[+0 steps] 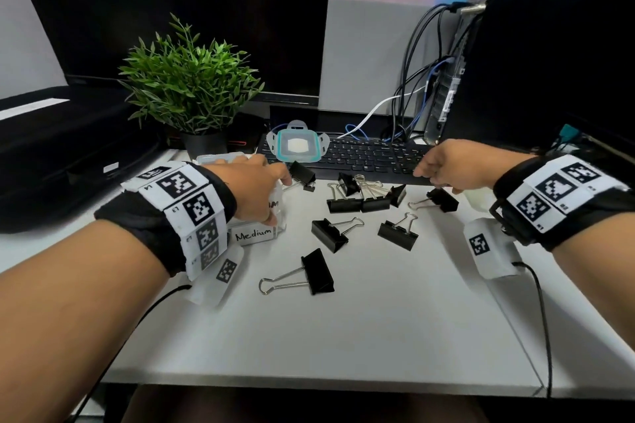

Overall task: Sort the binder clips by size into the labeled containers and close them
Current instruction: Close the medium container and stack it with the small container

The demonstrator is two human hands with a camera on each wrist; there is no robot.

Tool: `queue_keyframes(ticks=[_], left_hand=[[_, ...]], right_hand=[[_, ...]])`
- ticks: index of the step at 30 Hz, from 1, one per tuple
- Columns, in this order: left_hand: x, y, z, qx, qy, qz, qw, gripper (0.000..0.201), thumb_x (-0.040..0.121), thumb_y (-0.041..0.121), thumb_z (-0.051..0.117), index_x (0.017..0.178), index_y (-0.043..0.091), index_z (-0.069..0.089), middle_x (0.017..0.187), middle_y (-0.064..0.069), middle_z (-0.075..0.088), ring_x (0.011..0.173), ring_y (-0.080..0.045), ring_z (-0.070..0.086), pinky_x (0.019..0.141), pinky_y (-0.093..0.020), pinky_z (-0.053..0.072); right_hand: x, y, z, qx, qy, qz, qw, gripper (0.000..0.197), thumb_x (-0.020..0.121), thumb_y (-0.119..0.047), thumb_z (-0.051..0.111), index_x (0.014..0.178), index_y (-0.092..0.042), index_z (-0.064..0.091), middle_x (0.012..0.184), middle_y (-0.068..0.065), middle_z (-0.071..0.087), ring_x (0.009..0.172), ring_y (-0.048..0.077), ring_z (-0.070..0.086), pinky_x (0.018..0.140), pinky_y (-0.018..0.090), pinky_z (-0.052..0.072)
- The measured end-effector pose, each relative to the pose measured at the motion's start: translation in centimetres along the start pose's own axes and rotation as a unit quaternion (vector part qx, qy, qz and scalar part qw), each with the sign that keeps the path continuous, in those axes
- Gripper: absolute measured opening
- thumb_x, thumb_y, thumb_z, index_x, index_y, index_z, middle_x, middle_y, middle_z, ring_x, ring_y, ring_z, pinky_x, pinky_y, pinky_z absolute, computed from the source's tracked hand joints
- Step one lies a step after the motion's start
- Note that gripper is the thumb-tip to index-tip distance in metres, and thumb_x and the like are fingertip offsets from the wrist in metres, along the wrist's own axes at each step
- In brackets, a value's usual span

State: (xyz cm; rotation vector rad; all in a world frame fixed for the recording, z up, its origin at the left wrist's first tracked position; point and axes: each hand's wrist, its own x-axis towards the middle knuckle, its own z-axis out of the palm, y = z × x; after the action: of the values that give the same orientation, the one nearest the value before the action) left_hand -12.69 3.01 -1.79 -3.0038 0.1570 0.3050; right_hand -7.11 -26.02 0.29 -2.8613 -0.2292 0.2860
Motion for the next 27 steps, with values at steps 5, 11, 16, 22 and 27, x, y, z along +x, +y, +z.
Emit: queue_keyframes(ticks=[5,11,16,22,27], left_hand=[[-0.1,0.8,-0.3,0.003,-0.001,-0.002,1.0,0.068,0.082,0.043,0.066,0.138,0.038,0.027,0.14,0.001,0.032,0.129,-0.024,0.035,0.104,-0.044,0.035],[-0.2,0.9,-0.4,-0.003,0.0,-0.005,1.0,0.067,0.082,0.042,0.066,0.137,0.038,0.028,0.137,0.001,0.034,0.128,-0.023,0.035,0.103,-0.044,0.034],[-0.2,0.8,-0.3,-0.006,0.001,-0.001,1.0,0.067,0.082,0.042,0.066,0.137,0.038,0.028,0.136,0.001,0.035,0.127,-0.023,0.036,0.105,-0.045,0.032],[-0.1,0.7,-0.2,-0.009,0.004,0.001,1.0,0.067,0.082,0.042,0.066,0.137,0.037,0.028,0.136,0.001,0.035,0.128,-0.023,0.036,0.104,-0.043,0.032],[-0.3,0.8,-0.4,-0.013,0.002,0.001,1.0,0.071,0.082,0.041,0.067,0.14,0.038,0.025,0.137,0.0,0.034,0.129,-0.024,0.036,0.106,-0.046,0.032]], right_hand=[[0.0,-1.9,1.0,-0.116,-0.025,-0.026,0.993,0.042,0.093,-0.001,0.044,0.131,-0.013,0.055,0.132,-0.001,0.057,0.118,0.016,0.053,0.093,0.023,0.041],[1.9,-4.9,2.7,-0.229,-0.074,-0.049,0.969,0.061,0.09,0.006,0.035,0.147,-0.017,0.034,0.152,0.004,0.033,0.138,0.024,0.033,0.112,0.034,0.03],[2.5,-6.7,4.1,-0.263,-0.104,-0.068,0.957,0.058,0.094,0.003,0.03,0.149,-0.016,0.028,0.151,0.01,0.032,0.136,0.028,0.035,0.107,0.034,0.032],[2.6,-6.7,4.3,-0.227,-0.141,-0.101,0.958,0.063,0.097,-0.004,0.036,0.149,-0.037,0.022,0.157,0.0,0.021,0.141,0.025,0.027,0.113,0.037,0.029],[2.8,-6.0,4.0,-0.171,-0.085,-0.09,0.977,0.077,0.084,0.011,0.033,0.145,-0.036,0.033,0.151,0.003,0.034,0.132,0.026,0.041,0.105,0.038,0.041]])
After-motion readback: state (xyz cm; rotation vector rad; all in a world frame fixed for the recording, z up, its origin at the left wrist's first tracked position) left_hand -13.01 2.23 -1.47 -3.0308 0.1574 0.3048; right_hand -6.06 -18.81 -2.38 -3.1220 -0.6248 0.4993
